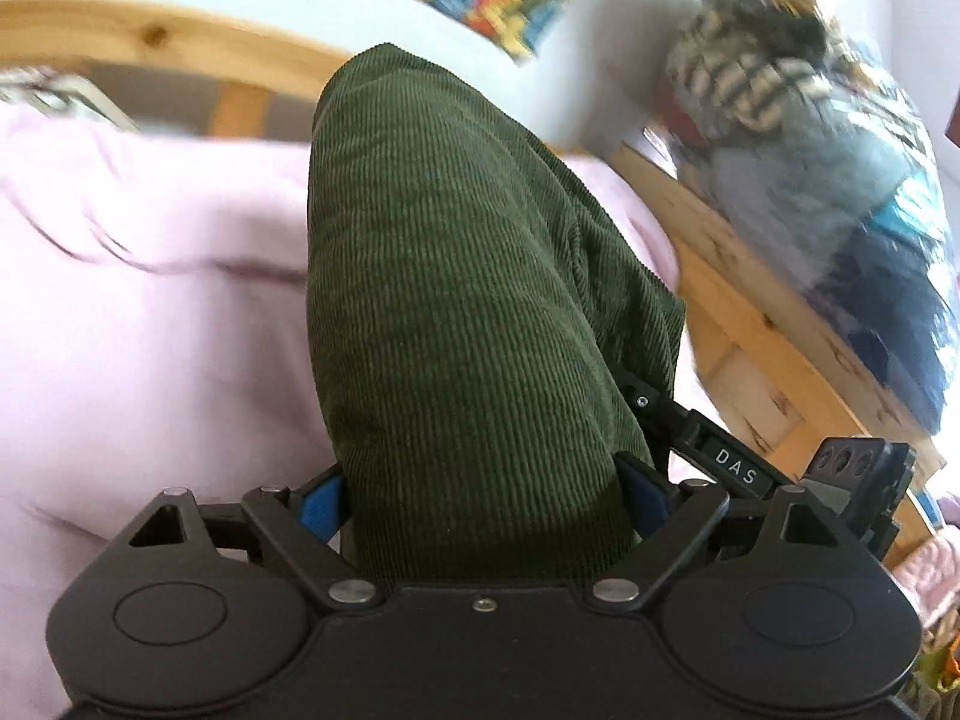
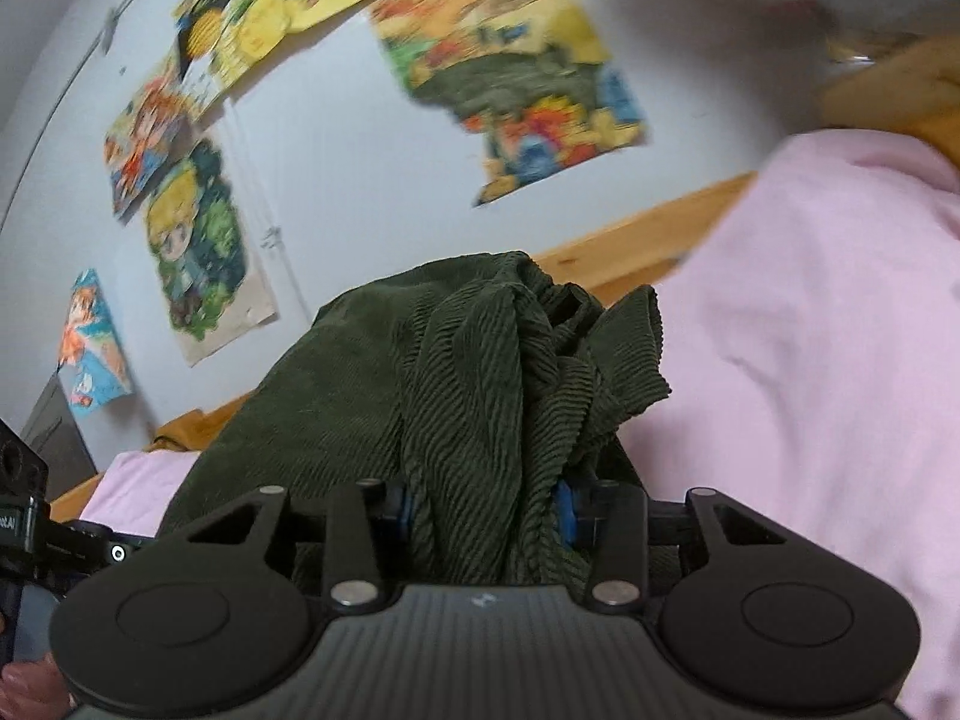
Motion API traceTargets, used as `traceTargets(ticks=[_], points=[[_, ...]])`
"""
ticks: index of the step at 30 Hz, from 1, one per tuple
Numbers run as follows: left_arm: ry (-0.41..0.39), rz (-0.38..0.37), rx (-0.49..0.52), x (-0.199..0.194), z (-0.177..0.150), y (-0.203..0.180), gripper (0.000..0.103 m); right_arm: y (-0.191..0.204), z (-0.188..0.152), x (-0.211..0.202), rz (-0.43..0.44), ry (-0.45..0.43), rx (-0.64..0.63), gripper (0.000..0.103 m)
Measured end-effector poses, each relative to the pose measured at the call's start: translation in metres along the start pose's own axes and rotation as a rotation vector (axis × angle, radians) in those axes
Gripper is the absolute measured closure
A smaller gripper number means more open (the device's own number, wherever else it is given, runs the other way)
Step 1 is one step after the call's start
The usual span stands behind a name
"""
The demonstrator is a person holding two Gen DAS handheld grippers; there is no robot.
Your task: Fold large clothes
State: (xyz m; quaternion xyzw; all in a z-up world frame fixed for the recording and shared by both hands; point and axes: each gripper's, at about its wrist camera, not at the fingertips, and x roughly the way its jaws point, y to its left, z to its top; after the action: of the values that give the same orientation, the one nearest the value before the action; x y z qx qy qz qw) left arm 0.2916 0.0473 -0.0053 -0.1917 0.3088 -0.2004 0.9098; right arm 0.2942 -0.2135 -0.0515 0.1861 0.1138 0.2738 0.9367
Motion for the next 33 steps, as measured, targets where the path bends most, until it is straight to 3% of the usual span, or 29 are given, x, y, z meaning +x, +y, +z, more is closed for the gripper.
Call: traceTargets(ticks=[4, 6, 7, 8, 9, 11, 14, 22, 26, 33], points=[[-0.043, 0.090, -0.031, -0.019, 0.013, 0.044, 0.013, 0.013, -0.006, 0.065, -0.027, 0.106, 0.017, 0.051], [-0.036, 0.179, -0.015, -0.016, 0.008, 0.067, 0.015, 0.015, -0.019, 0.092, -0.115, 0.200, -0.023, 0.034], [-0.031, 0.224, -0.007, -0.013, 0.003, 0.077, 0.017, 0.016, -0.026, 0.100, -0.141, 0.217, -0.054, 0.032], [-0.067, 0.237, -0.025, -0.017, -0.003, 0.089, 0.017, 0.017, -0.031, 0.100, -0.130, 0.211, -0.070, 0.024], [-0.091, 0.191, -0.073, -0.021, -0.005, 0.097, 0.016, 0.019, -0.032, 0.096, -0.148, 0.197, -0.100, 0.017], [-0.085, 0.149, -0.136, -0.023, -0.007, 0.102, 0.015, 0.022, -0.032, 0.088, -0.197, 0.178, -0.185, 0.012], [-0.091, 0.191, -0.063, -0.021, -0.007, 0.087, 0.014, 0.018, -0.030, 0.076, -0.209, 0.192, -0.193, 0.011], [-0.089, 0.343, -0.014, -0.025, -0.005, 0.044, 0.001, 0.028, -0.025, 0.036, -0.228, 0.144, -0.223, 0.008], [-0.097, 0.412, 0.013, -0.039, -0.012, 0.028, 0.001, 0.042, -0.019, 0.006, -0.208, 0.075, -0.229, 0.001], [-0.141, 0.478, 0.043, -0.073, -0.029, -0.011, 0.001, 0.071, -0.003, -0.054, -0.185, -0.055, -0.252, 0.000]])
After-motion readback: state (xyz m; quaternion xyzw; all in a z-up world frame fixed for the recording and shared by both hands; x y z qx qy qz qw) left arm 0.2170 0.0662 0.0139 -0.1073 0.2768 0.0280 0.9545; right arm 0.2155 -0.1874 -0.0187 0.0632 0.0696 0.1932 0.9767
